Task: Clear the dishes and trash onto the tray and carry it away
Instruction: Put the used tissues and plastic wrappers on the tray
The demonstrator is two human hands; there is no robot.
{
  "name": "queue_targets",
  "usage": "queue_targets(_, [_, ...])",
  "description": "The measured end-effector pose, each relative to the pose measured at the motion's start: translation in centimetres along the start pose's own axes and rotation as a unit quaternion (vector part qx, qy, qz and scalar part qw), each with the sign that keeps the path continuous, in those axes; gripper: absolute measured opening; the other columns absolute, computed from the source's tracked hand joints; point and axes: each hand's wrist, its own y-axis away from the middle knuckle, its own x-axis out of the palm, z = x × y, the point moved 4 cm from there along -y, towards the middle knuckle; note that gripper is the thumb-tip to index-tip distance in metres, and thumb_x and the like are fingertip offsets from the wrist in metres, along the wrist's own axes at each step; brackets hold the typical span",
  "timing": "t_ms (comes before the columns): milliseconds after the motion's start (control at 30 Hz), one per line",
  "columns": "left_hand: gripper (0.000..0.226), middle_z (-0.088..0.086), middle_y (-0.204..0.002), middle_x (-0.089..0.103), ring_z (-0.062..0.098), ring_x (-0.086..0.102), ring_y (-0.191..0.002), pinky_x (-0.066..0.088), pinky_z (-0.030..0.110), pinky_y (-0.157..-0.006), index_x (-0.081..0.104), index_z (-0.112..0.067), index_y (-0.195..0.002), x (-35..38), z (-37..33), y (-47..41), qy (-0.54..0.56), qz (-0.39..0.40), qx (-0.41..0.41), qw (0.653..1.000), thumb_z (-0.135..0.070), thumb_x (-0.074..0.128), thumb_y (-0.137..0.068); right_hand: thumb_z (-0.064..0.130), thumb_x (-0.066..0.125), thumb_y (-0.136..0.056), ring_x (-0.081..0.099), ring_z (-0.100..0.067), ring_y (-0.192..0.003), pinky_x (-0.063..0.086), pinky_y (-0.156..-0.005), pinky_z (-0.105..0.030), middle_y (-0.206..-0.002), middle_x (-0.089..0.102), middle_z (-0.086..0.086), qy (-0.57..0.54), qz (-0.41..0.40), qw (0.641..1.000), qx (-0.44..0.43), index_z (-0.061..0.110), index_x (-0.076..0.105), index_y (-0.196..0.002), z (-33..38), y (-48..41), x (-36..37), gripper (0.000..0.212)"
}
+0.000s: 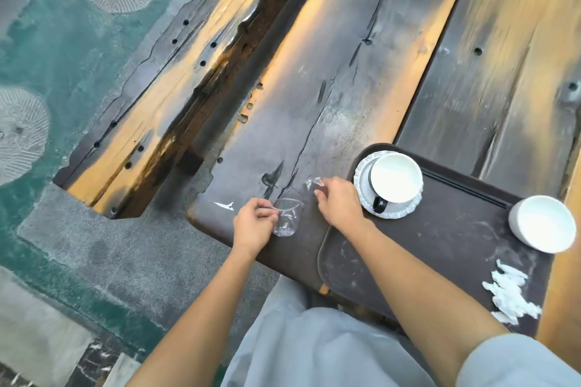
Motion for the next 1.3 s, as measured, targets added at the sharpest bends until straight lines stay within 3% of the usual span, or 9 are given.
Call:
queue_targets(200, [0.022, 0.011, -0.078, 0.070, 0.021, 0.062, -0.077, 0.054, 0.037, -0.083, 0.072, -0.012, -0.089, 1.5, -1.9, 1.2, 0.065, 0.082, 0.022, 0.994, 0.008, 0.067, -0.082, 0.024, 0.053, -0.097, 0.065, -0.018, -0.097, 0.051, -0.091, -0.035, -0.103, 0.069, -0.003, -0.282, 0.007, 0.955, 0.091, 0.021, 0.076, -0.107, -3.3, 5.5, -1.2, 0.025])
queue_targets(300, [0.027, 0.010, -0.076, 0.067, 0.023, 0.061, -0.076, 0.054, 0.039, -0.082, 0.072, -0.015, -0.086, 4.5, -2.9, 2.5, 0.051, 0.122, 0.039, 0.990, 0.012, 0.066, -0.082, 0.020, 0.060, -0.093, 0.069, -0.009, -0.078, 0.059, -0.083, -0.039, -0.090, 0.073, 0.003, -0.366, -0.007, 0.920, 0.137, 0.032, 0.072, -0.101, -7.0, 9.0, -1.8, 0.020])
queue_targets(400, [0.029, 0.000, -0.071, 0.072, 0.014, 0.066, -0.069, 0.058, 0.038, -0.082, 0.071, -0.021, -0.084, 7.9, -3.5, 4.1, -0.018, 0.141, 0.071, 0.987, 0.007, 0.067, -0.081, 0.014, 0.073, -0.085, 0.065, -0.011, -0.066, 0.057, -0.071, -0.032, -0.076, 0.071, 0.000, -0.423, -0.040, 0.885, 0.190, 0.025, 0.074, -0.094, -10.3, 12.4, -2.5, 0.015])
queue_targets(533, [0.020, -0.012, -0.065, 0.072, 0.005, 0.069, -0.064, 0.058, 0.025, -0.081, 0.069, -0.026, -0.082, 11.7, -4.1, 6.0, -0.126, 0.148, 0.111, 0.975, -0.007, 0.073, -0.080, 0.005, 0.070, -0.089, 0.070, -0.016, -0.086, 0.059, -0.074, -0.027, -0.097, 0.076, -0.003, -0.475, -0.060, 0.839, 0.261, 0.008, 0.075, -0.101, -13.7, 15.4, -2.0, 0.014])
queue_targets(633, [0.013, -0.006, -0.076, 0.074, 0.009, 0.072, -0.073, 0.057, 0.026, -0.086, 0.073, -0.019, -0.092, 13.0, -3.8, 6.4, -0.185, 0.137, 0.123, 0.965, -0.011, 0.073, -0.081, 0.001, 0.060, -0.093, 0.068, -0.015, -0.087, 0.060, -0.077, -0.028, -0.100, 0.075, -0.004, -0.494, -0.024, 0.825, 0.274, 0.013, 0.076, -0.099, -14.8, 16.3, -1.2, 0.021])
queue_targets(800, [0.026, -0.002, -0.086, 0.075, 0.013, 0.072, -0.080, 0.055, 0.029, -0.091, 0.073, -0.010, -0.109, 13.5, -3.6, 7.0, -0.254, 0.114, 0.137, 0.951, -0.013, 0.069, -0.083, 0.021, 0.068, -0.078, 0.062, -0.011, -0.065, 0.061, -0.079, -0.033, -0.068, 0.069, 0.003, -0.367, 0.069, 0.891, 0.258, 0.018, 0.072, -0.079, -15.3, 16.2, 0.5, 0.005])
queue_targets(867, [0.032, -0.001, -0.095, 0.076, 0.013, 0.072, -0.085, 0.055, 0.030, -0.094, 0.072, -0.010, -0.116, 13.3, -3.6, 7.4, -0.269, 0.101, 0.141, 0.947, -0.015, 0.070, -0.084, 0.032, 0.069, -0.072, 0.059, -0.010, -0.063, 0.057, -0.081, -0.033, -0.061, 0.068, 0.003, -0.297, 0.059, 0.920, 0.250, 0.018, 0.071, -0.079, -15.8, 15.7, 0.7, 0.016])
queue_targets(1133, [0.054, 0.008, -0.129, 0.067, 0.025, 0.063, -0.117, 0.048, 0.035, -0.102, 0.056, -0.009, -0.139, 13.3, -4.9, 10.4, -0.285, 0.035, 0.182, 0.941, -0.016, 0.069, -0.088, 0.052, 0.079, -0.074, 0.060, -0.023, -0.105, 0.048, -0.091, -0.035, -0.115, 0.061, -0.002, -0.161, 0.068, 0.970, 0.168, 0.018, 0.058, -0.128, -17.2, 16.1, -1.3, 0.067])
queue_targets(1300, [0.047, 0.003, -0.132, 0.062, 0.024, 0.055, -0.121, 0.044, 0.035, -0.101, 0.058, -0.013, -0.135, 17.0, -6.4, 14.5, -0.300, -0.003, 0.358, 0.884, -0.014, 0.064, -0.089, 0.035, 0.072, -0.084, 0.064, -0.015, -0.086, 0.052, -0.091, -0.032, -0.107, 0.067, -0.001, -0.195, -0.033, 0.968, 0.158, 0.017, 0.067, -0.120, -21.7, 17.7, -4.6, 0.040])
